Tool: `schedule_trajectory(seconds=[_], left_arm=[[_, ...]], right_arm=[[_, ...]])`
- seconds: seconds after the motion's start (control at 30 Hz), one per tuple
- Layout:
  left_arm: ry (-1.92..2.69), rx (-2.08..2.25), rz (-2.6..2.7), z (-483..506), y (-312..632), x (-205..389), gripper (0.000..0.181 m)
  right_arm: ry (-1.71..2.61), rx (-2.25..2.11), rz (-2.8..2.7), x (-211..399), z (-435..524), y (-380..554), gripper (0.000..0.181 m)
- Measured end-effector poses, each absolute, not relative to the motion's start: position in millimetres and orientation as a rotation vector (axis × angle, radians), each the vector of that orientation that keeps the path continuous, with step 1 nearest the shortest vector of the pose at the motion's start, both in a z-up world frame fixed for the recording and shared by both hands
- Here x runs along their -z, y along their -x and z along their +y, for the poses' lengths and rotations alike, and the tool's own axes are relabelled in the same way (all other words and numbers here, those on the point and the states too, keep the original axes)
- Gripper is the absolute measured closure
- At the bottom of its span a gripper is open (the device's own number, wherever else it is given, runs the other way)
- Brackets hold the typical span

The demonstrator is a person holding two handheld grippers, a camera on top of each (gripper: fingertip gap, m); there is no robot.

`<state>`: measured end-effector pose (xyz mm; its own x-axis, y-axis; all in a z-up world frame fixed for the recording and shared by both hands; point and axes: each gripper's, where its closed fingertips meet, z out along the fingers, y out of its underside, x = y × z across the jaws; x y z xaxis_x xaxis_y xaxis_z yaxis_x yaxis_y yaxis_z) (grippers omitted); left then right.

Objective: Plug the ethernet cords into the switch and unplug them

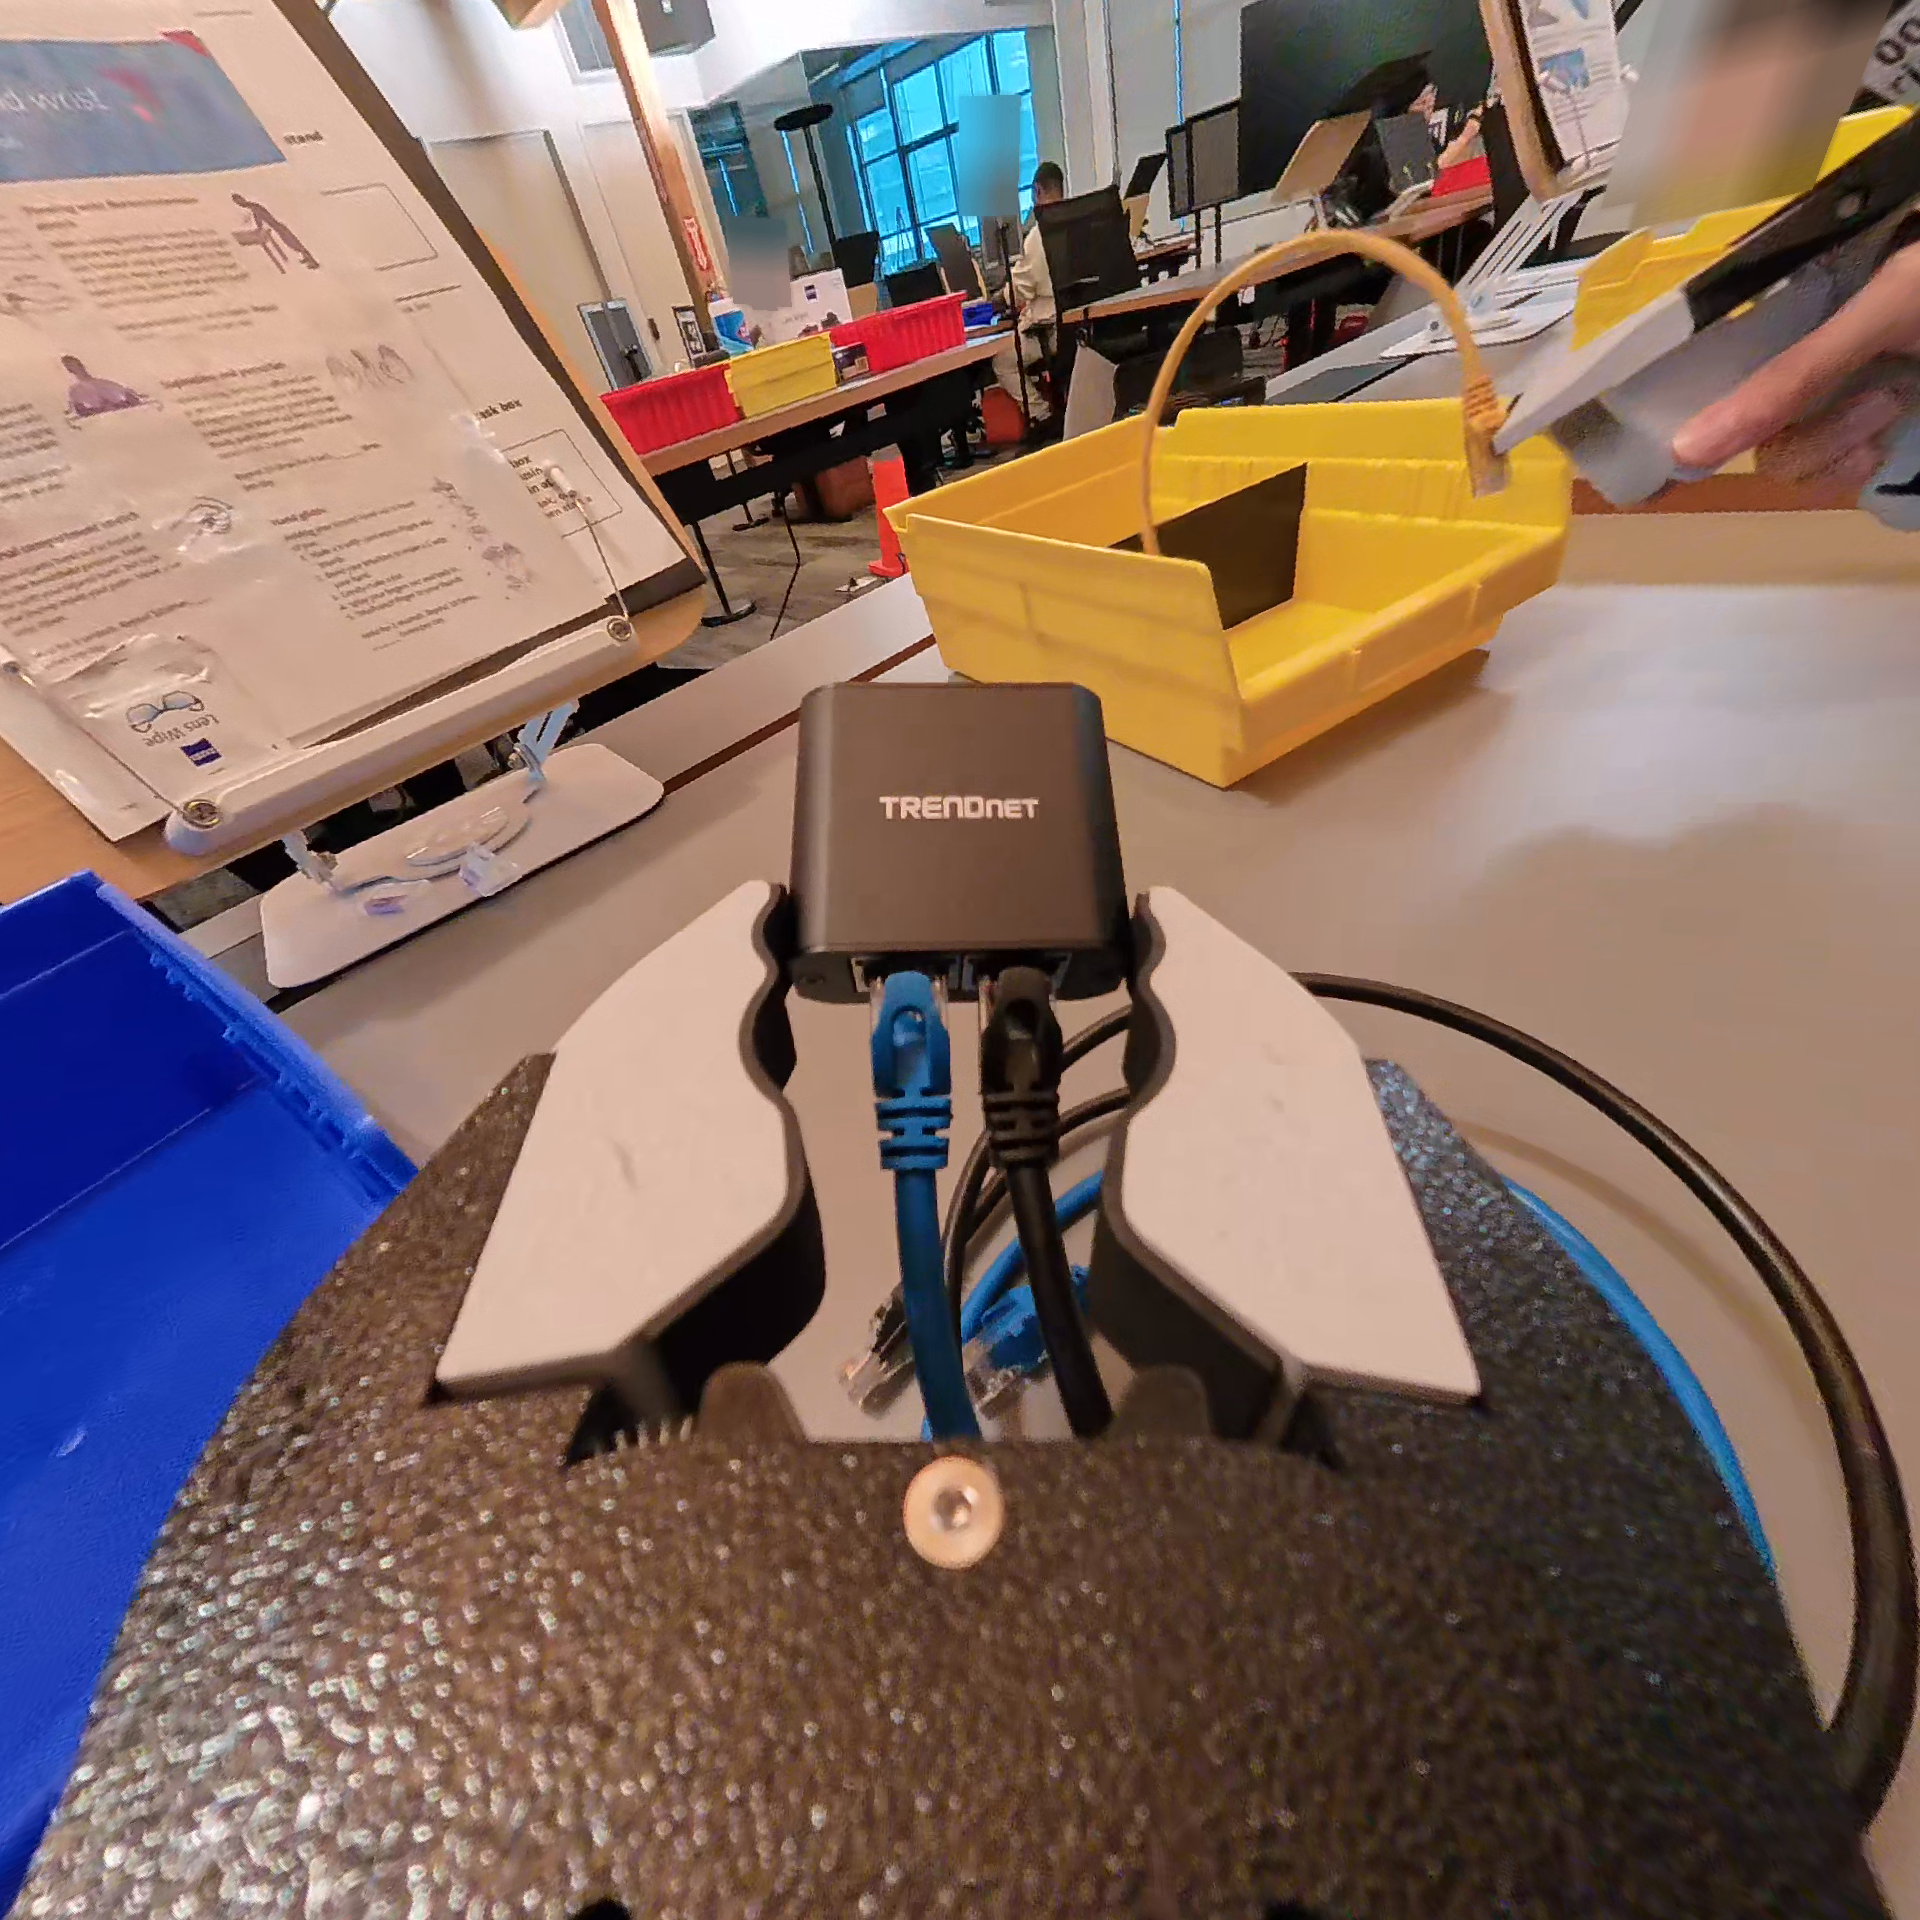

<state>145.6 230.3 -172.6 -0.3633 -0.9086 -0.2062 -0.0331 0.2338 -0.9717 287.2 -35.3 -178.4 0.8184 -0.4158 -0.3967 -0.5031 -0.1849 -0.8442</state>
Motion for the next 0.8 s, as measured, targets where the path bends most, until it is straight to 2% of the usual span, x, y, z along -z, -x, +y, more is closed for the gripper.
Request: schedule_trajectory(seconds=[0.13, 0.23, 0.27, 0.33, 0.37, 0.4, 0.5, 0.63, 0.8], left_arm=[[0.893, 1.264, 1.642, 225, -145, 175, 0.120], [0.892, 1.274, 1.649, 222, -145, 177, 0.120], [0.891, 1.272, 1.653, 222, -145, 177, 0.120], [0.890, 1.277, 1.665, 221, -146, 179, 0.120], [0.891, 1.285, 1.667, 221, -146, 179, 0.120], [0.891, 1.294, 1.670, 220, -146, 179, 0.120], [0.903, 1.322, 1.696, 218, -145, 182, 0.120], [0.903, 1.350, 1.688, 216, -144, 179, 0.120], [0.835, 1.275, 1.722, 211, -142, 176, 0.120]], right_arm=[[1.841, 0.146, 0.824, 185, -44, -324, 0.156], [1.854, 0.494, 0.944, 189, -65, -353, 0.142], [1.847, 0.575, 0.970, 188, -71, -358, 0.131], [1.796, 0.689, 0.982, 177, -79, -363, 0.126], [1.778, 0.708, 0.965, 170, -77, -361, 0.113], [1.775, 0.695, 0.933, 164, -70, -356, 0.108], [1.777, 0.432, 0.693, 150, -8, -314, 0.109], [1.629, -0.208, 0.428, 137, 102, -220, 0.115], [1.467, -0.766, 0.479, 155, 184, -149, 0.131]])
